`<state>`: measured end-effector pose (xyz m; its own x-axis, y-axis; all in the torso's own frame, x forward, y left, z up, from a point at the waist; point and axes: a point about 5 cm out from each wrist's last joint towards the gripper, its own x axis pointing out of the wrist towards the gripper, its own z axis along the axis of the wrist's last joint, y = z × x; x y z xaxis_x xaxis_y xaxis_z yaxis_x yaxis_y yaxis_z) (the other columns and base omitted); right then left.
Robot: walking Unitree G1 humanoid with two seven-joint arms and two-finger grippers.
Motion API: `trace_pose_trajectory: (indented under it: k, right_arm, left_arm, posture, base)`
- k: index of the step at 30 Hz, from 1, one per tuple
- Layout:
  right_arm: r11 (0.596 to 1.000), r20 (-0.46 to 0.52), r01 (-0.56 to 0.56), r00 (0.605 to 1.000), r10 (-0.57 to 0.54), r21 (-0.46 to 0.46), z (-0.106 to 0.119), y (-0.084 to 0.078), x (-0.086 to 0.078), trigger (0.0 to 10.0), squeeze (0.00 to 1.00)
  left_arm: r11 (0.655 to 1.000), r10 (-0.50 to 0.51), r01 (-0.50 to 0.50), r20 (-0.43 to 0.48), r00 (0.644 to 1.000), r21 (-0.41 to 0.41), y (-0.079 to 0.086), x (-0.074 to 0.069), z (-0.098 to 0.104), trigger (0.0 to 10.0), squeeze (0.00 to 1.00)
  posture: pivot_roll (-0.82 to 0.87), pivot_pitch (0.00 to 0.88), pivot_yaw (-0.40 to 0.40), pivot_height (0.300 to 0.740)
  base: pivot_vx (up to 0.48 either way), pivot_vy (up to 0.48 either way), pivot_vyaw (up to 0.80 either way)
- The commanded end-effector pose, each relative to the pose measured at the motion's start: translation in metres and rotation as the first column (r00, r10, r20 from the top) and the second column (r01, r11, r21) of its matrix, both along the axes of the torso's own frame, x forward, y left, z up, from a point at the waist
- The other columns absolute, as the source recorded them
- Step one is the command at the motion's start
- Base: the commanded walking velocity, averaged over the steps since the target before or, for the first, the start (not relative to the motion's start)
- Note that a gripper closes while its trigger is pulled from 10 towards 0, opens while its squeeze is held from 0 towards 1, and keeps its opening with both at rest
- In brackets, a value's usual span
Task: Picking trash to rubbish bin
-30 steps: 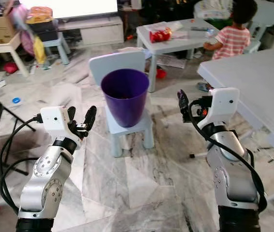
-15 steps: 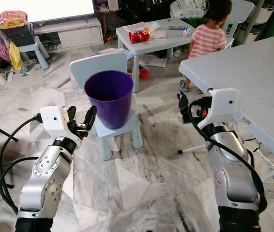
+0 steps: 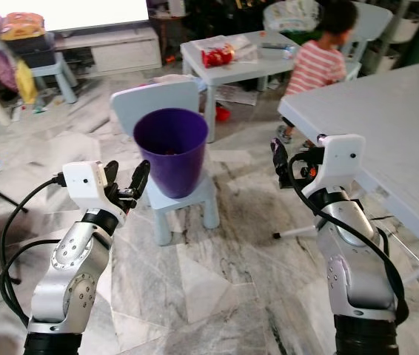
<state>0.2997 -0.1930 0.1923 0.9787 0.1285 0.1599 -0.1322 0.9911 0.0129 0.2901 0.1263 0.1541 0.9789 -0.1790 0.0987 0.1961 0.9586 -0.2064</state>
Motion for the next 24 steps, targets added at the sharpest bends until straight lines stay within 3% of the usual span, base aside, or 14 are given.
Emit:
trace_pose_trajectory:
  k: [1, 6, 24]
  right_arm:
    - [1.000, 0.017, -0.004, 1.000, 0.004, -0.003, 0.0048, -0.0006, -0.0017, 10.0, 0.00]
    - [1.000, 0.016, -0.004, 1.000, 0.004, -0.002, 0.0047, -0.0011, -0.0026, 10.0, 0.00]
    - [1.000, 0.017, -0.007, 1.000, 0.007, -0.005, 0.0050, -0.0011, -0.0035, 10.0, 0.00]
  left_arm:
    - [1.000, -0.004, 0.004, -0.002, 1.000, -0.002, -0.0003, -0.0008, -0.0015, 10.0, 0.00]
    - [1.000, -0.005, 0.005, -0.004, 1.000, -0.002, -0.0002, -0.0016, -0.0022, 10.0, 0.00]
    - [1.000, -0.016, 0.016, -0.004, 1.000, -0.007, -0.0012, -0.0030, -0.0035, 10.0, 0.00]
  posture:
    - [-0.01, 0.046, -0.012, 0.740]
    - [-0.01, 0.050, -0.013, 0.740]
    - [-0.02, 0.054, -0.015, 0.740]
  base:
    - [0.000, 0.000, -0.43]
    - [0.000, 0.000, -0.21]
    - [0.279, 0.000, 0.00]
